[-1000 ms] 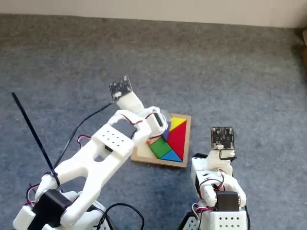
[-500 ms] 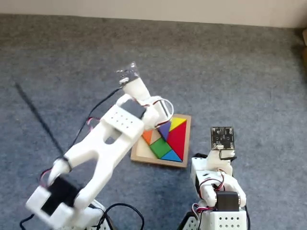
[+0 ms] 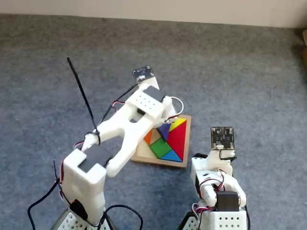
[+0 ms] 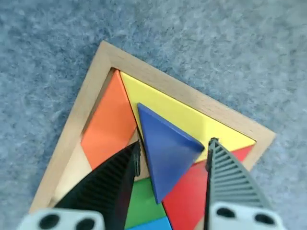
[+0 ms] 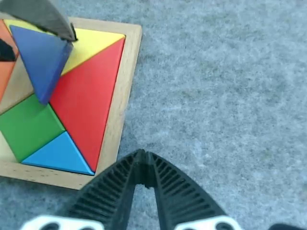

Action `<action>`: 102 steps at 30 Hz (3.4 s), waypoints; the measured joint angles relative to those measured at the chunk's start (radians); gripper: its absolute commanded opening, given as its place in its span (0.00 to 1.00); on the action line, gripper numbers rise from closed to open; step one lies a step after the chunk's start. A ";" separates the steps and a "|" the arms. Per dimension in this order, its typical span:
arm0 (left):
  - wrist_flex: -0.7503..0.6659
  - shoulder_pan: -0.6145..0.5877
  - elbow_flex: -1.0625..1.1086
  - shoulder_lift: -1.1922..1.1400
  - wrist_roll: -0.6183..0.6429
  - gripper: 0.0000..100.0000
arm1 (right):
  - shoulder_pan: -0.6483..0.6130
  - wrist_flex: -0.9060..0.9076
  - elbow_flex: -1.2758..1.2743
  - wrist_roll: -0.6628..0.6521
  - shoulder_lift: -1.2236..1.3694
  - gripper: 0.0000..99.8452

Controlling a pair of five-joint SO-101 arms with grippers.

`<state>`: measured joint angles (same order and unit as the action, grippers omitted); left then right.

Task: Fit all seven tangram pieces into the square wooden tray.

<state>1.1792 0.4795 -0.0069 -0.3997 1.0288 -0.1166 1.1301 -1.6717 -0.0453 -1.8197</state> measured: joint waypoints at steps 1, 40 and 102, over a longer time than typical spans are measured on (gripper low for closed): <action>0.023 -0.002 -0.025 -0.021 -0.006 0.22 | 0.000 0.000 0.000 0.000 0.000 0.01; 0.548 -0.035 -0.537 -0.239 -0.575 0.06 | 0.000 0.000 0.000 0.000 0.000 0.01; 0.436 0.075 -0.580 -0.390 -0.847 0.07 | 0.000 0.000 0.000 0.000 0.000 0.01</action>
<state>1.6149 0.5547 -0.5869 -0.7894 0.1818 -0.1166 1.1301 -1.6717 -0.0453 -1.8197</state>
